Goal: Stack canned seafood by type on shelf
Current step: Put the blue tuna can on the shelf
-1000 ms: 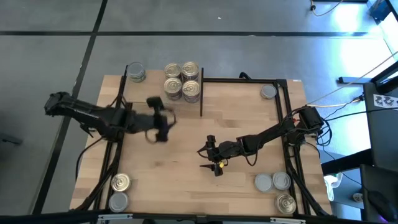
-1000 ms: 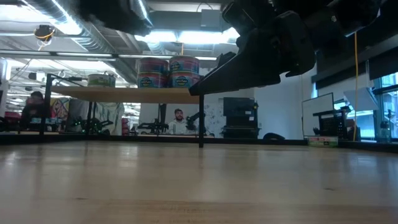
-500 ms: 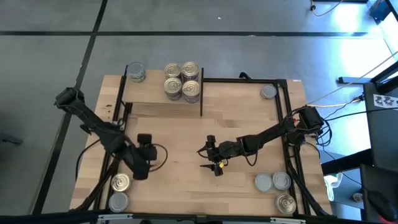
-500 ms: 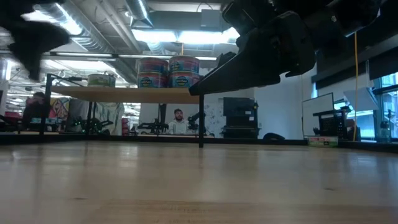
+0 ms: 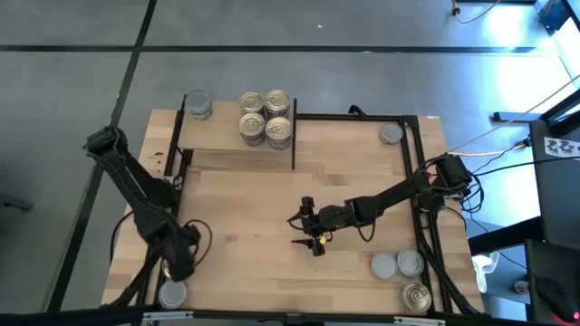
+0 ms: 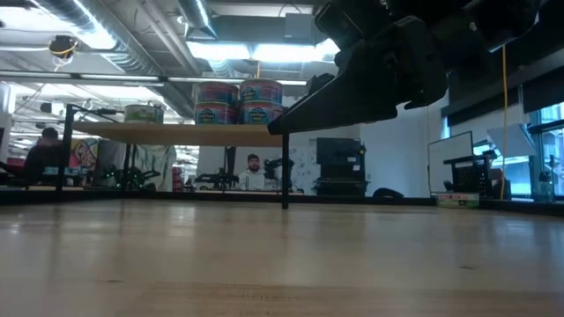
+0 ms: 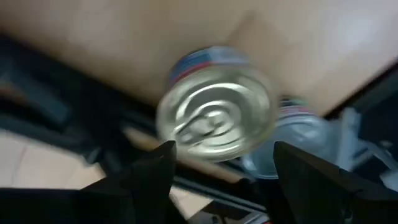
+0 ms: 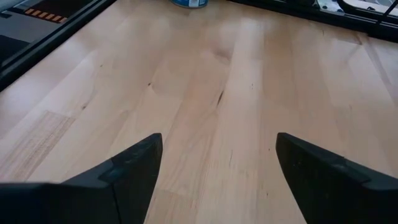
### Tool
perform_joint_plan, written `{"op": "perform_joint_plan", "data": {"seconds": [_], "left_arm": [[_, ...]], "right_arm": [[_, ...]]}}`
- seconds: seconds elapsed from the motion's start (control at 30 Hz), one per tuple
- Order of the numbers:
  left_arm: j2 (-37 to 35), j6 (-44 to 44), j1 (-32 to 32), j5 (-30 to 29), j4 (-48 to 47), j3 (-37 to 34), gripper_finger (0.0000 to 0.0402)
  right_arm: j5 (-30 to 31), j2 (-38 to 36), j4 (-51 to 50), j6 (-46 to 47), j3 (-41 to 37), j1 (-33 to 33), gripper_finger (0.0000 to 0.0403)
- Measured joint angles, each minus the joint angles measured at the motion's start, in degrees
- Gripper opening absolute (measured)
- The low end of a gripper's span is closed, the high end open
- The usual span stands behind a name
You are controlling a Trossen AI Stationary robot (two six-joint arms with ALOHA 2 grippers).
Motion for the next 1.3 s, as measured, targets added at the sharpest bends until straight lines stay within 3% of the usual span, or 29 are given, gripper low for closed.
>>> {"op": "perform_joint_plan", "data": {"seconds": [0.2,0.57,0.87,1.13,1.3], "left_arm": [[2.3,-1.6,-4.9,-2.2,-2.2,-1.3,0.0265],[10.0,13.2,-4.4,-10.0,-0.1,-1.2,0.0265],[9.7,16.6,0.6,-25.4,3.1,-1.3,0.0265],[10.4,33.4,5.7,-38.1,8.5,-1.6,0.0265],[11.9,44.0,9.6,-41.1,15.9,-1.6,0.0265]], "right_arm": [[0.0,0.0,0.0,0.0,0.0,0.0,0.0312],[0.0,0.0,0.4,0.0,0.0,0.0,0.0312],[0.0,0.0,0.4,0.0,0.0,0.0,0.0312],[0.0,0.0,0.4,0.0,0.0,0.0,0.0312],[0.0,0.0,0.4,0.0,0.0,0.0,0.0312]]}}
